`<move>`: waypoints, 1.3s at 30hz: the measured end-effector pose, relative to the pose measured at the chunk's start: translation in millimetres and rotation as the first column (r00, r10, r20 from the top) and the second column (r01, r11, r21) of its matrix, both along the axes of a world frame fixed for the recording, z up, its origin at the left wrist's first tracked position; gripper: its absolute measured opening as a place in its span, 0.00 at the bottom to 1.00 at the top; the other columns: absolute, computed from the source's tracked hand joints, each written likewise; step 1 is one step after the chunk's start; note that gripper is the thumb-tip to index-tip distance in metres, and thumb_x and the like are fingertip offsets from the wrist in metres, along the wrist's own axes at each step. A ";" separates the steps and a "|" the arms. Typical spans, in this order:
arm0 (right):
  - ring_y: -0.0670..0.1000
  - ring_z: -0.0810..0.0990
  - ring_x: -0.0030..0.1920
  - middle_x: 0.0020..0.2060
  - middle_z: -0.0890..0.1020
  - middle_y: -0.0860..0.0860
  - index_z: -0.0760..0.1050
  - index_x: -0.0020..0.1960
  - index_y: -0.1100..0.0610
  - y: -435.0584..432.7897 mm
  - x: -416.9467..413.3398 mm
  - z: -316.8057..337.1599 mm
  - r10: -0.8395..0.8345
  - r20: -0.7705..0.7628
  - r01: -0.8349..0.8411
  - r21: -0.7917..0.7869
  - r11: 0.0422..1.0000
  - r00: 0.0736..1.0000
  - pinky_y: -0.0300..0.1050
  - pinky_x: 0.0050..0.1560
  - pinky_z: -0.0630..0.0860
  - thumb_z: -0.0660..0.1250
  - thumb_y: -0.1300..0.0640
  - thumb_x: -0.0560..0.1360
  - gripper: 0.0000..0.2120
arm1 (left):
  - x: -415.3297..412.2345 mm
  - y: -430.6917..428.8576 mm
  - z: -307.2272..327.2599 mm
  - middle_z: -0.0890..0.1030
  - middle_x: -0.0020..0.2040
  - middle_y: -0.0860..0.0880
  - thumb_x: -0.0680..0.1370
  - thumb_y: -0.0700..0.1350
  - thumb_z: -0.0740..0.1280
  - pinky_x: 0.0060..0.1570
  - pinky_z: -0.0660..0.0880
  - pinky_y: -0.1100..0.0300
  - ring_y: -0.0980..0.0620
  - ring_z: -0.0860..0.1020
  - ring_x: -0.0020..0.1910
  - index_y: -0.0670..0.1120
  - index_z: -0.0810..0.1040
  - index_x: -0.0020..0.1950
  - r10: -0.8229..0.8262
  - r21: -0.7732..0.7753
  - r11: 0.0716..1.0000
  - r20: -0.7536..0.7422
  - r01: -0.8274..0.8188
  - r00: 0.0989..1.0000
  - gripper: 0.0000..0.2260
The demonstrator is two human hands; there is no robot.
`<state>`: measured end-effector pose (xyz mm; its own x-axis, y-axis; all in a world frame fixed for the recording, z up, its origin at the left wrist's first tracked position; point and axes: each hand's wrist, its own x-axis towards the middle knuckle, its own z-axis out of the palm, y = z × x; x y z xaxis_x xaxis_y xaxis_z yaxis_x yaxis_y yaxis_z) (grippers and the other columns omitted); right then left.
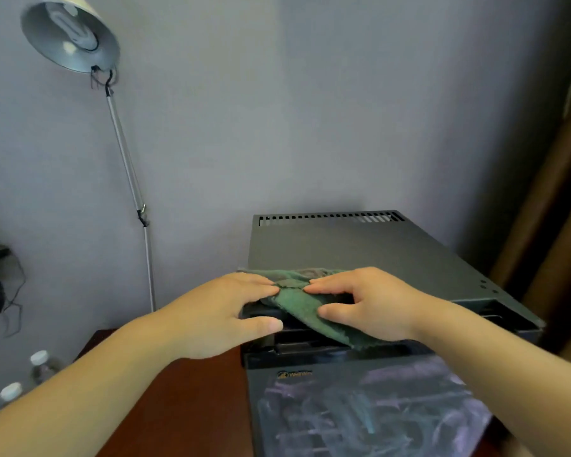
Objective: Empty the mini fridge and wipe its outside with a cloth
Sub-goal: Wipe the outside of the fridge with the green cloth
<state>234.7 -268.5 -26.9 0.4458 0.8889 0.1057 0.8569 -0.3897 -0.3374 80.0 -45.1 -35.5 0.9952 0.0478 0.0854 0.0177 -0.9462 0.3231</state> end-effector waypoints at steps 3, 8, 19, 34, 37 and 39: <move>0.35 0.72 0.66 0.66 0.75 0.31 0.72 0.69 0.32 -8.9 -0.7 -1.3 -0.077 0.013 0.077 0.023 0.997 0.997 0.35 0.67 0.68 0.70 0.41 0.76 0.22 | 13.6 1.6 -0.8 0.67 0.72 0.66 0.76 0.67 0.65 0.71 0.60 0.65 0.66 0.63 0.72 0.61 0.69 0.75 -0.068 0.016 0.998 0.022 0.067 0.997 0.28; 0.33 0.73 0.61 0.63 0.77 0.31 0.71 0.70 0.33 -21.5 -6.4 -6.7 -0.155 0.028 0.151 0.110 0.982 0.988 0.26 0.60 0.66 0.73 0.43 0.74 0.26 | 29.7 -6.8 3.8 0.72 0.58 0.65 0.76 0.70 0.62 0.61 0.71 0.58 0.63 0.69 0.61 0.64 0.69 0.72 -0.125 0.054 0.991 0.068 0.122 0.990 0.26; 0.46 0.83 0.41 0.41 0.85 0.46 0.80 0.58 0.39 -72.7 -21.3 -15.0 -0.252 -0.383 0.421 0.467 0.777 0.889 0.40 0.48 0.79 0.80 0.58 0.69 0.23 | 44.6 -63.2 11.9 0.74 0.51 0.62 0.75 0.70 0.62 0.51 0.73 0.61 0.61 0.74 0.52 0.65 0.73 0.69 -0.229 0.022 0.973 0.112 0.228 0.967 0.24; 0.56 0.85 0.55 0.51 0.86 0.55 0.83 0.54 0.53 -153.3 -54.2 -36.0 0.086 -0.751 0.710 0.651 0.270 0.655 0.55 0.58 0.79 0.73 0.53 0.68 0.14 | 75.5 -197.1 -11.3 0.86 0.46 0.49 0.74 0.38 0.75 0.53 0.81 0.49 0.50 0.85 0.46 0.57 0.83 0.50 -0.135 -0.753 0.550 0.346 0.360 0.929 0.14; 0.58 0.85 0.56 0.53 0.86 0.57 0.83 0.55 0.54 -171.4 -53.3 -46.4 0.184 -0.784 0.753 0.621 0.218 0.593 0.54 0.57 0.79 0.72 0.55 0.68 0.15 | 81.5 -222.2 -16.6 0.85 0.47 0.48 0.73 0.36 0.76 0.54 0.81 0.49 0.49 0.85 0.47 0.56 0.84 0.52 -0.123 -0.773 0.526 0.343 0.354 0.931 0.16; 0.57 0.85 0.57 0.54 0.86 0.56 0.83 0.54 0.52 -183.7 -51.3 -52.2 0.210 -0.791 0.766 0.610 0.203 0.575 0.55 0.57 0.79 0.73 0.56 0.68 0.14 | 84.8 -237.1 -19.8 0.85 0.48 0.48 0.73 0.36 0.76 0.55 0.81 0.48 0.48 0.84 0.49 0.54 0.84 0.56 -0.161 -0.773 0.529 0.316 0.352 0.935 0.16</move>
<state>183.4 -452.2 -79.1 0.9673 0.1733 0.1852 0.0967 0.4231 -0.9009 164.8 -282.2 -55.3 0.9438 -0.0634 0.3243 -0.3299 -0.2337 0.9146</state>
